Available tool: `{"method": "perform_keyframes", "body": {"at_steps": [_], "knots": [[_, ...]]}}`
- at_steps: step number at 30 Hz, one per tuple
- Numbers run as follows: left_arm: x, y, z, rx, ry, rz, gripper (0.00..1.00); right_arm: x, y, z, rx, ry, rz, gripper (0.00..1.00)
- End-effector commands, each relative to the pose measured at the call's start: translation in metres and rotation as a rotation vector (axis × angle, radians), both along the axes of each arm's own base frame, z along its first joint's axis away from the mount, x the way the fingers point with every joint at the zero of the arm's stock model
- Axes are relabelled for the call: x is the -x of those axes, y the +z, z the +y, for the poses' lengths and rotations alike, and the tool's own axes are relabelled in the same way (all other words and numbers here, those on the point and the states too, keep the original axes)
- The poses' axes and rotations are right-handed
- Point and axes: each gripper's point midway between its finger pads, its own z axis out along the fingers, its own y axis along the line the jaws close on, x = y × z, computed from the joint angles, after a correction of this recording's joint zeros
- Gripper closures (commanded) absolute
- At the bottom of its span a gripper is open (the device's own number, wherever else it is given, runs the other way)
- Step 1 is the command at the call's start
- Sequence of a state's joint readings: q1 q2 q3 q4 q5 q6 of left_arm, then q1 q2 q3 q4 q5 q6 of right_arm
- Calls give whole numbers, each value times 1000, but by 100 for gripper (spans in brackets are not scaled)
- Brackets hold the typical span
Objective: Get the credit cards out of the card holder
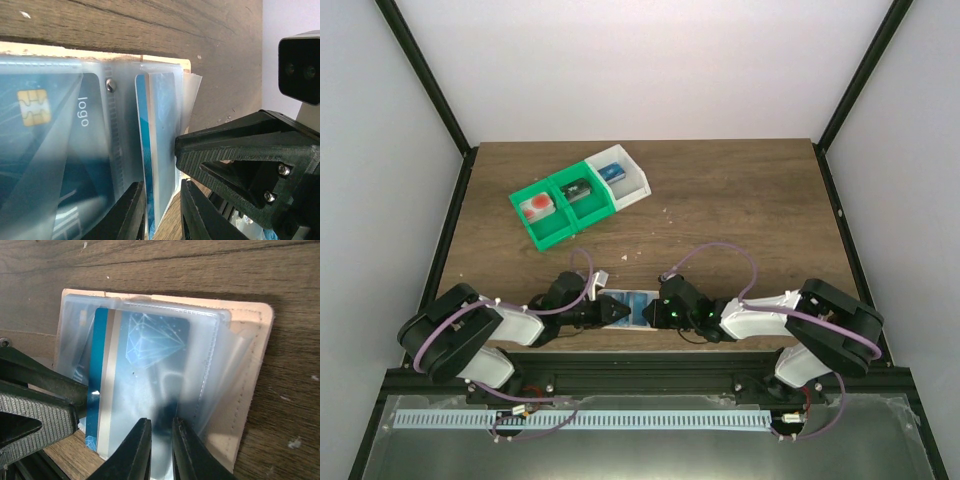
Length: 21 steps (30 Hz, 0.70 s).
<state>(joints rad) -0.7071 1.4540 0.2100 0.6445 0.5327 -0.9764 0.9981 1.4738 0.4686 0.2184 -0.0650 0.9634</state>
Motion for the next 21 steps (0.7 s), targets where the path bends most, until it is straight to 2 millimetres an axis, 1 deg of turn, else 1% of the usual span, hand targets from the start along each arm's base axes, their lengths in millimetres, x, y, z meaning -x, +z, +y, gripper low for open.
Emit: {"method": "perform_keyframes", "body": {"at_steps": [1,4,10,12,17,18,21], "knots": [[2,10,-5,53,-23,-30,78,5,-16,-8,45,-4,34,86],[4,15,-7,96,-26,-26,78,6,-19,-10,47,-7,41,86],[7,13,-8,117,-31,-15,80,7,-21,-10,45,-8,46,86],[7,11,-8,116,-30,-6,84,7,-21,-10,44,-8,46,86],[5,5,-5,89,-13,-1,98,8,-23,-14,54,-17,49,86],[5,4,-4,79,-6,2,100,7,-24,-15,58,-20,48,86],[3,3,-2,68,8,0,100,7,-28,-19,73,-35,51,86]]}}
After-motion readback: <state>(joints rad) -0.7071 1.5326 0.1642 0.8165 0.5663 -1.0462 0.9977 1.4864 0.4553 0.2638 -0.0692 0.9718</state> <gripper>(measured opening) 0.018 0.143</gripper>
